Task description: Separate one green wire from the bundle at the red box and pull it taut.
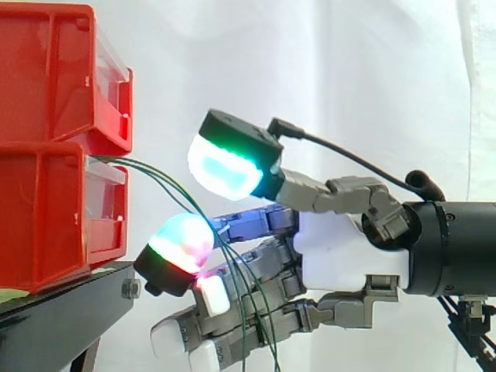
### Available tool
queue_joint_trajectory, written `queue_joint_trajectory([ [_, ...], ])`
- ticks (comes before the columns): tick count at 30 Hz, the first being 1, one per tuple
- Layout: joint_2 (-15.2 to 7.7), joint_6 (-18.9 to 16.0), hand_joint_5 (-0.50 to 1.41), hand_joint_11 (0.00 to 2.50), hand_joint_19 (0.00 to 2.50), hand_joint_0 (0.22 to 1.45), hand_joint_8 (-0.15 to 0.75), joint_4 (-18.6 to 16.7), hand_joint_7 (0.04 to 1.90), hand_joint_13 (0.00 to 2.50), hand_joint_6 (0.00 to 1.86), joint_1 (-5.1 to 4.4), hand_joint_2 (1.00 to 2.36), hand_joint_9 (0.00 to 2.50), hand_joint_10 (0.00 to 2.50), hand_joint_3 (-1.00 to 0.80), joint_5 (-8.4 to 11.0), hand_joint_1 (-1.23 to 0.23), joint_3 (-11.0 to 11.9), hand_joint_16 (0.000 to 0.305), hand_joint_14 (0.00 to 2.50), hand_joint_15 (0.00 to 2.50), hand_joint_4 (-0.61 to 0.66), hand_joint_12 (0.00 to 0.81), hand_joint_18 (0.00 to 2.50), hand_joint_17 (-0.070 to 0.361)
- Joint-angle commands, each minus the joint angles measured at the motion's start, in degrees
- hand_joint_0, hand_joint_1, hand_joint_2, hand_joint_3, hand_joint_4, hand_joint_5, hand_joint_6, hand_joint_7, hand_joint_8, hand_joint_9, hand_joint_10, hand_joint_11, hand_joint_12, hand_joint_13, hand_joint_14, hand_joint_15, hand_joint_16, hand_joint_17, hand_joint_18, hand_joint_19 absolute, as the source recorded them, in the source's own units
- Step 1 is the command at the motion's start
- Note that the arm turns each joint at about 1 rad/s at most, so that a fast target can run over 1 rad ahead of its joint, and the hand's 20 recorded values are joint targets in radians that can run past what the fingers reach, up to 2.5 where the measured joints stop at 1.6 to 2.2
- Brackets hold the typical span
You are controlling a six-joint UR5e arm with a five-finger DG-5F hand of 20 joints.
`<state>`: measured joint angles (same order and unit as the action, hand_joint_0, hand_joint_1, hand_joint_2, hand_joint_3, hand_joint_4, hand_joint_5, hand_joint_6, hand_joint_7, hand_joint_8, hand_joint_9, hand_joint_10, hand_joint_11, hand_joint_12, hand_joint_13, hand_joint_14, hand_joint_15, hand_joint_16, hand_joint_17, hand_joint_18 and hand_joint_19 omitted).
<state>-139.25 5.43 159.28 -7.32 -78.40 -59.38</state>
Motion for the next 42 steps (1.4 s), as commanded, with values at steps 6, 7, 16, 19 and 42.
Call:
queue_joint_trajectory([
  [6, -0.1, 0.2, -0.14, 0.58, 0.44, 0.59, 0.307, 1.9, 1.2, 0.75, 0.75, -0.06, 1.0, 1.0, 0.02, -0.46, 0.09, -0.31, 1.2, 0.043, 0.01, 0.32, 0.18, 0.344, 0.64, 0.096],
  [7, -0.1, 0.3, -0.14, 0.58, 0.44, 0.59, 0.308, 1.9, 1.21, 0.75, 0.75, -0.06, 1.0, 0.99, 0.02, -0.45, 0.09, -0.32, 1.1, 0.043, 0.01, 0.33, 0.18, 0.343, 0.64, 0.097],
  [16, -0.1, 0.8, -0.14, 0.55, 0.43, 0.53, 0.314, 1.4, 1.21, 0.76, 0.71, 0.12, 1.0, 0.97, 0.02, -0.5, 0.26, -0.36, -1.4, 0.045, 0.01, 0.32, 0.2, 0.357, 0.64, 0.102],
  [19, -0.1, 0.7, -0.14, 0.54, 0.42, 0.52, 0.315, -3.4, 1.21, 0.75, 0.69, 0.47, 1.0, 0.95, 0.02, -0.5, 0.44, -0.36, -5.0, 0.046, 0.01, 0.31, 0.21, 0.357, 0.64, 0.103],
  [42, -0.1, 1.1, -0.15, 0.57, 0.43, 0.6, 0.305, -10.2, 1.25, 0.75, 0.72, 2.14, 1.01, 0.95, 0.02, -0.4, 0.35, -0.52, -5.7, 0.042, 0.01, 0.33, 0.2, 0.337, 0.62, 0.095],
])
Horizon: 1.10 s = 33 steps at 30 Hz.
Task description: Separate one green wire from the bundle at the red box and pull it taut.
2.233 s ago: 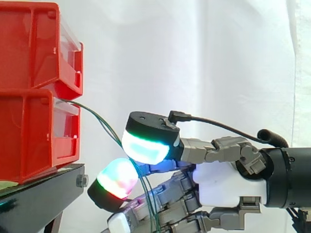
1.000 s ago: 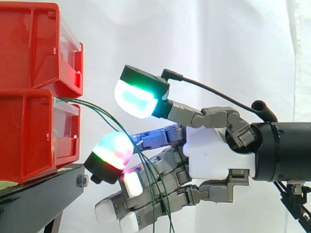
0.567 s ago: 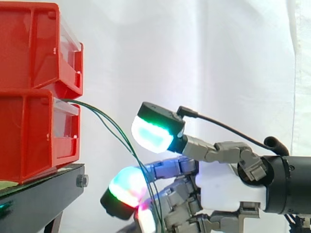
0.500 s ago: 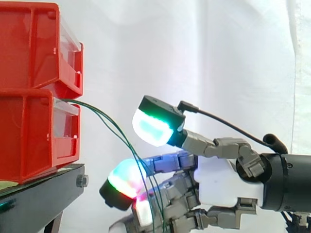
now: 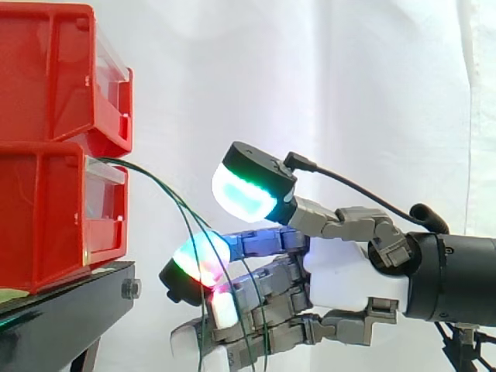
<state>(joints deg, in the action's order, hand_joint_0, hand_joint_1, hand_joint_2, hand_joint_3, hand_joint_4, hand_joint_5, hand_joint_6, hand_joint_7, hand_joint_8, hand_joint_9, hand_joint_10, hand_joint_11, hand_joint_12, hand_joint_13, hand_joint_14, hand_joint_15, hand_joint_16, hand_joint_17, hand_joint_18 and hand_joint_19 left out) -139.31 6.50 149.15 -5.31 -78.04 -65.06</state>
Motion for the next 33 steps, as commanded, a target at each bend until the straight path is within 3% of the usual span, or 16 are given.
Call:
queue_joint_trajectory([
  [1, 0.0, 0.0, -0.16, 0.57, 0.43, 0.61, 0.306, 0.1, 1.26, 0.75, 0.74, 0.21, 1.01, 0.94, 0.02, -0.37, -0.1, -0.53, 0.0, 0.042, 0.01, 0.33, 0.21, 0.337, 0.62, 0.095],
  [18, 0.0, -0.1, -0.19, 0.71, 0.42, 0.61, 0.32, 0.2, 1.18, 0.77, 0.85, 0.65, 1.02, 0.94, 0.02, -0.17, -0.54, -0.68, 0.1, 0.043, 0.01, 0.35, 0.24, 0.334, 0.62, 0.098],
  [23, 0.1, -0.1, -0.19, 0.75, 0.42, 0.62, 0.32, 1.8, 1.16, 0.78, 0.85, 0.12, 1.02, 0.96, 0.02, -0.16, -0.45, -0.71, 1.7, 0.044, 0.01, 0.37, 0.23, 0.332, 0.63, 0.099],
  [28, 0.1, 0.0, -0.18, 0.78, 0.43, 0.61, 0.328, 4.7, 1.16, 0.82, 0.85, -0.23, 1.01, 1.07, 0.02, -0.36, -0.19, -0.68, 3.3, 0.043, 0.02, 0.38, 0.24, 0.332, 0.65, 0.097],
  [33, 0.0, 0.0, -0.17, 0.81, 0.42, 0.6, 0.332, 7.0, 1.17, 0.88, 0.84, -0.76, 1.0, 1.16, 0.02, -0.45, -0.01, -0.64, 4.3, 0.043, 0.01, 0.39, 0.24, 0.328, 0.67, 0.096],
])
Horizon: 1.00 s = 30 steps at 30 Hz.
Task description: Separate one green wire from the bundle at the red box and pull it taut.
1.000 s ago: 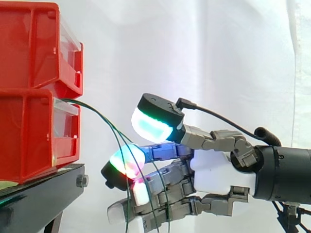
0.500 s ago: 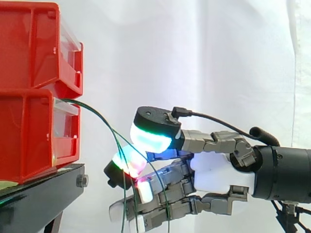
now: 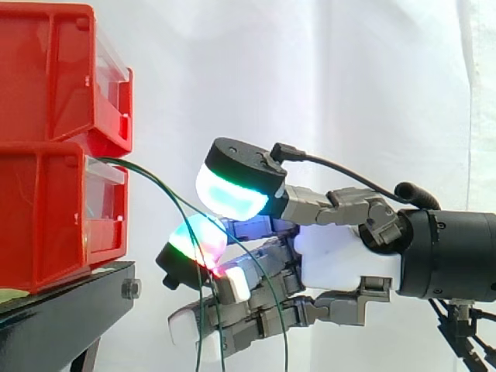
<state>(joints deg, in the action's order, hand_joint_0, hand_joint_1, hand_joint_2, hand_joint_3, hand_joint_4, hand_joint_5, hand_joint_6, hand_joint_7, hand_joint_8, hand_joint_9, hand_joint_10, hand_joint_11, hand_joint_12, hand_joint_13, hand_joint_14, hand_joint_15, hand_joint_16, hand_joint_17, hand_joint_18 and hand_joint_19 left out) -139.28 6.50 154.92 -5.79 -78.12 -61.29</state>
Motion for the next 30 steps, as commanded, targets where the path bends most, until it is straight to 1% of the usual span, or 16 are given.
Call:
queue_joint_trajectory([
  [1, 0.0, 0.0, -0.16, 0.85, 0.42, 0.6, 0.332, 1.4, 1.18, 0.9, 0.84, -0.36, 1.0, 1.2, 0.02, -0.46, 0.08, -0.64, 0.6, 0.043, 0.01, 0.4, 0.24, 0.324, 0.67, 0.096],
  [5, 0.0, 0.0, -0.16, 0.86, 0.42, 0.61, 0.332, 1.4, 1.2, 0.91, 0.84, -0.98, 1.01, 1.21, 0.02, -0.44, 0.16, -0.65, 0.6, 0.042, 0.01, 0.4, 0.23, 0.326, 0.68, 0.095],
  [7, 0.1, -0.2, -0.16, 0.88, 0.42, 0.62, 0.337, 1.4, 1.24, 0.91, 0.84, -1.06, 1.01, 1.21, 0.03, -0.38, 0.16, -0.67, 0.6, 0.042, 0.02, 0.41, 0.22, 0.326, 0.68, 0.095],
  [13, 0.1, -0.2, -0.17, 0.89, 0.41, 0.62, 0.335, 1.6, 1.21, 0.91, 0.87, -1.06, 1.02, 1.17, 0.02, -0.25, -0.1, -0.74, 1.2, 0.043, 0.02, 0.41, 0.15, 0.328, 0.68, 0.096],
  [16, 0.1, -0.3, -0.18, 0.9, 0.41, 0.63, 0.33, 2.3, 1.22, 0.9, 0.87, -1.06, 1.02, 1.14, 0.02, -0.21, -0.1, -0.76, 1.6, 0.043, 0.02, 0.42, 0.12, 0.327, 0.68, 0.097],
  [18, 0.1, -0.3, -0.18, 0.89, 0.4, 0.63, 0.328, 2.8, 1.22, 0.9, 0.87, -1.06, 1.02, 1.12, 0.02, -0.21, -0.1, -0.78, 1.8, 0.043, 0.02, 0.42, 0.1, 0.326, 0.68, 0.097],
  [23, 0.1, -0.3, -0.19, 0.88, 0.41, 0.65, 0.322, 5.0, 1.19, 0.89, 0.88, -1.15, 1.02, 1.08, 0.02, -0.23, 0.08, -0.79, 2.0, 0.043, 0.02, 0.43, 0.11, 0.323, 0.68, 0.097],
  [27, 0.1, -0.3, -0.2, 0.88, 0.4, 0.67, 0.317, 5.2, 1.17, 0.89, 0.88, -1.15, 1.02, 1.06, 0.02, -0.3, 0.08, -0.82, 2.0, 0.043, 0.02, 0.43, 0.12, 0.319, 0.68, 0.097],
  [30, 0.1, -0.4, -0.2, 0.9, 0.4, 0.67, 0.315, 5.6, 1.17, 0.89, 0.88, -1.15, 1.02, 1.07, 0.02, -0.31, -0.01, -0.84, 2.0, 0.043, 0.02, 0.44, 0.12, 0.317, 0.68, 0.097],
])
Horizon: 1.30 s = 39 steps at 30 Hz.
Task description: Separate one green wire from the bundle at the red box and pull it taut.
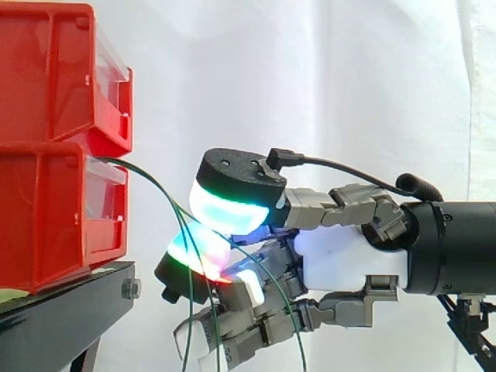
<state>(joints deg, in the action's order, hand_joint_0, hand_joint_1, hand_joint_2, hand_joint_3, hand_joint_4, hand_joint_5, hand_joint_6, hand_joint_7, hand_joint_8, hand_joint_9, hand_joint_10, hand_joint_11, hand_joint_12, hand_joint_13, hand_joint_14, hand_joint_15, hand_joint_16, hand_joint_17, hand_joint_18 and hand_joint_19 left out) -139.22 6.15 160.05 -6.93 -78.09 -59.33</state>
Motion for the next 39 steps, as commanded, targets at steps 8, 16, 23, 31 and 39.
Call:
queue_joint_trajectory([
  [8, 0.0, -0.2, -0.19, 0.85, 0.44, 0.61, 0.319, 1.9, 1.22, 0.9, 0.89, -0.01, 1.02, 1.11, 0.02, -0.23, 0.13, -0.73, 0.0, 0.043, 0.02, 0.44, 0.15, 0.327, 0.69, 0.097],
  [16, 0.0, -0.2, -0.18, 0.82, 0.44, 0.58, 0.322, 2.2, 1.16, 0.91, 0.85, -0.28, 1.01, 1.14, 0.02, -0.42, 0.13, -0.58, 0.0, 0.044, 0.02, 0.45, 0.2, 0.334, 0.69, 0.1],
  [23, 0.0, -0.2, -0.18, 0.85, 0.44, 0.52, 0.339, 2.1, 1.2, 0.95, 0.84, -0.36, 1.0, 1.16, 0.02, -0.5, 0.13, -0.7, 0.0, 0.047, 0.02, 0.47, 0.22, 0.337, 0.71, 0.106],
  [31, 0.0, -0.2, -0.18, 0.86, 0.43, 0.64, 0.314, 2.2, 1.24, 0.94, 0.84, -0.28, 1.0, 1.14, 0.03, -0.47, 0.13, -0.8, 0.0, 0.043, 0.02, 0.46, 0.19, 0.321, 0.7, 0.098],
  [39, 0.0, -0.2, -0.19, 0.87, 0.45, 0.62, 0.314, 2.2, 1.28, 0.94, 0.88, -0.36, 1.02, 1.13, 0.02, -0.21, 0.13, -0.75, 0.0, 0.044, 0.02, 0.47, 0.1, 0.321, 0.71, 0.098],
])
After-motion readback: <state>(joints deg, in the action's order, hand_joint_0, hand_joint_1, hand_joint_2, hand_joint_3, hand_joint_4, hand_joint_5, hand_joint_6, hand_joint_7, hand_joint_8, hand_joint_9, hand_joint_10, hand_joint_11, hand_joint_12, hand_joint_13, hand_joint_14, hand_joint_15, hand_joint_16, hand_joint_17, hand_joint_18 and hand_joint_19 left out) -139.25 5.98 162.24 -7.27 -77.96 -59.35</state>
